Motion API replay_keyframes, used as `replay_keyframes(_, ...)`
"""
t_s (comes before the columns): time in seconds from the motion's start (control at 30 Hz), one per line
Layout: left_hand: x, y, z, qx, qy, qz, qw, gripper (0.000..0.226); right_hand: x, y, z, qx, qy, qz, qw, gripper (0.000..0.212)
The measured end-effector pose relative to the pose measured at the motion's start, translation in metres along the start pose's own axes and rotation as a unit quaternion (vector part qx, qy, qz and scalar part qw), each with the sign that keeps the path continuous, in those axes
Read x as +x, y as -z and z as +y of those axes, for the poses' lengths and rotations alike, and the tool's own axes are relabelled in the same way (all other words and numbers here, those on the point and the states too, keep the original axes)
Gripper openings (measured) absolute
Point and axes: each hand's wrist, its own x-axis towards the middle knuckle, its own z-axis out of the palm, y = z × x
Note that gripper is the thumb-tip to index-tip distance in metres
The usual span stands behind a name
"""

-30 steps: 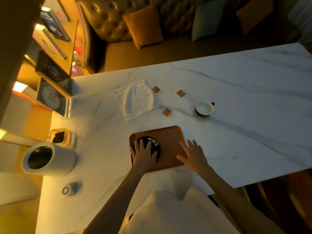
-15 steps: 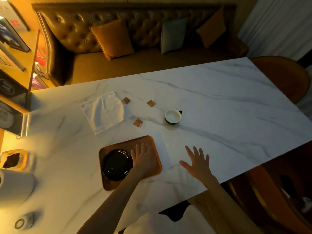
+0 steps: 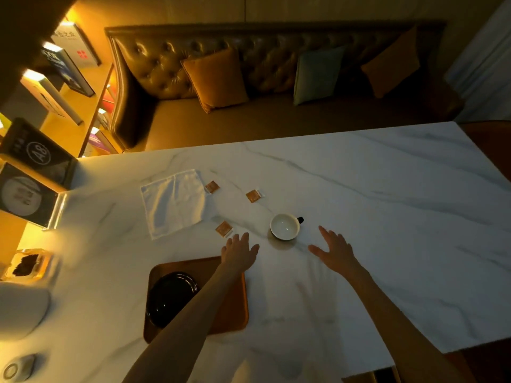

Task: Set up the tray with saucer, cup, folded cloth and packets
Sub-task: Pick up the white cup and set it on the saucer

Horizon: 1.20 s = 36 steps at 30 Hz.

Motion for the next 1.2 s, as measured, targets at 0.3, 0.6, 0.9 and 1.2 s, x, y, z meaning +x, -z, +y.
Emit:
replay_keyframes(0.3, 0.072, -0.024, 0.055, -0.103, 0.064, -0.046, 0.992, 0.054, 0.102, 0.009, -0.018, 0.091, 0.045, -0.109, 0.989, 0.075)
replay_keyframes(0.6, 0.123, -0.035, 0.073, -0.181, 0.064, -0.071, 0.979, 0.049, 0.149, -0.012, -0.006, 0.249, -0.003, -0.171, 0.953, 0.064)
replay_keyframes(0.9, 0.129, -0.042, 0.077, -0.340, 0.123, -0.062, 0.930, 0.034, 0.138, -0.023, -0.017, 0.458, -0.077, -0.186, 0.866, 0.074)
replay_keyframes(1.2, 0.063, -0.046, 0.050, -0.477, 0.211, -0.045, 0.852, 0.050, 0.092, -0.035, -0.041, 0.370, 0.001, -0.164, 0.914, 0.069)
